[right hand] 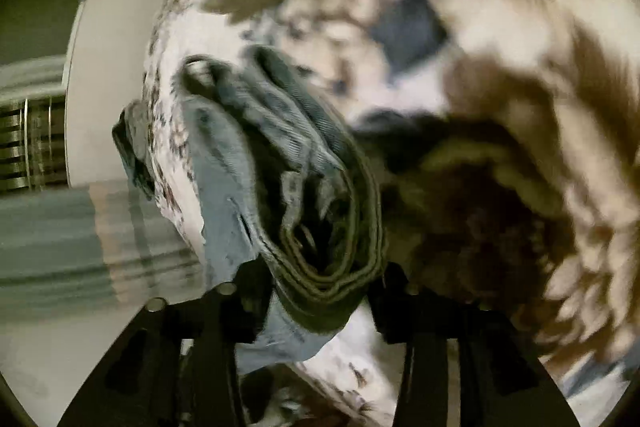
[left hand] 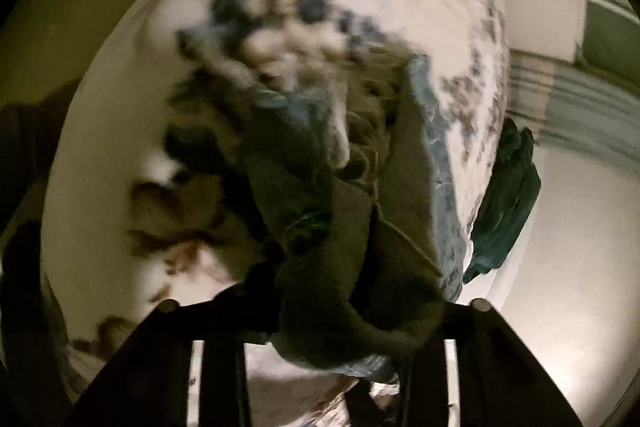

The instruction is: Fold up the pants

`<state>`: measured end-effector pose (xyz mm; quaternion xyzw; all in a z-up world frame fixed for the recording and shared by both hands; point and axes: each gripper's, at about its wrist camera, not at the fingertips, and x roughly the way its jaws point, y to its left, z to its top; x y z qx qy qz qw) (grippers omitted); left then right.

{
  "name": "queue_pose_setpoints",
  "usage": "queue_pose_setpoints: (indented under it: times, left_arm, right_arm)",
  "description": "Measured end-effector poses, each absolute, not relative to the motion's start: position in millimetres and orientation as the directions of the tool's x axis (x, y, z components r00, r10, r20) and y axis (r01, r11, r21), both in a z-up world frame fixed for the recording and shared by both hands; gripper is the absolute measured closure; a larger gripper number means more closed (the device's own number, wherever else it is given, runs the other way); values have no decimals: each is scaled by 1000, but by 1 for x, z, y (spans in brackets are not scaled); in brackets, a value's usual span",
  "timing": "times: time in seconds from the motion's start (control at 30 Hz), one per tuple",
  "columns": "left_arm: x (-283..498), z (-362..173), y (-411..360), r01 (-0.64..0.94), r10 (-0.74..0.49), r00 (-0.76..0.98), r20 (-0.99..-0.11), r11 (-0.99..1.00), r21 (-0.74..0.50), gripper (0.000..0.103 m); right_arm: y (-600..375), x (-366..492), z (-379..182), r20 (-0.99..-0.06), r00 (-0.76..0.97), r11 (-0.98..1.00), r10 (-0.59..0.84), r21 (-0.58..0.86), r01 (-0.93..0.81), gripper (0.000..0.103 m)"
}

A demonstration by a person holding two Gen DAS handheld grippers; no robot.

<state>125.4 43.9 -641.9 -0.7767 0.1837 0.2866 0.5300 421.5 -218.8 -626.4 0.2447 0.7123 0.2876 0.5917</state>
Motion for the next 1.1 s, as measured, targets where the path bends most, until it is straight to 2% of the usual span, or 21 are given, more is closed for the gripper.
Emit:
queue_pose_setpoints:
  times: [0.03,0.1,0.13,0.27,0.3,0.33,0.43,0.77,0.93,1.1]
  left_arm:
    - [127,-648,45,-577,19,776,-630,-382,-722,60]
    - [133,-659,47,-584,7,772,-635,-385,-715,55]
    - [135,-662,49,-580,11,775,-632,-385,-718,55]
    - [147,-657,51,-590,35,768,-640,-349,-728,57]
    - [148,-652,54,-591,43,768,-639,-335,-733,59]
    - [152,-646,56,-598,56,765,-642,-308,-740,73]
    - [166,-623,67,-624,66,753,-654,-244,-743,78]
    - [207,-500,91,-678,6,735,-678,-8,-735,78]
    - [273,-442,108,-633,-88,763,-641,104,-767,78]
    - [388,-389,123,-513,-211,804,-555,223,-829,78]
  right_arm:
    - [-221,421,-634,-688,-178,703,703,711,29,44]
    - [-222,422,-646,-657,-183,675,731,735,57,40]
    - [-222,422,-649,-651,-181,669,737,740,62,36]
    - [-211,417,-653,-651,-166,664,741,747,35,34]
    - [-209,416,-651,-659,-152,670,736,742,27,41]
    - [-210,415,-648,-667,-135,675,733,737,22,57]
    - [-213,409,-641,-691,-102,696,716,718,24,70]
    - [-208,407,-541,-684,-6,683,730,729,40,75]
    - [-226,434,-473,-667,93,661,739,745,95,76]
    - [-258,488,-395,-626,263,621,734,776,115,76]
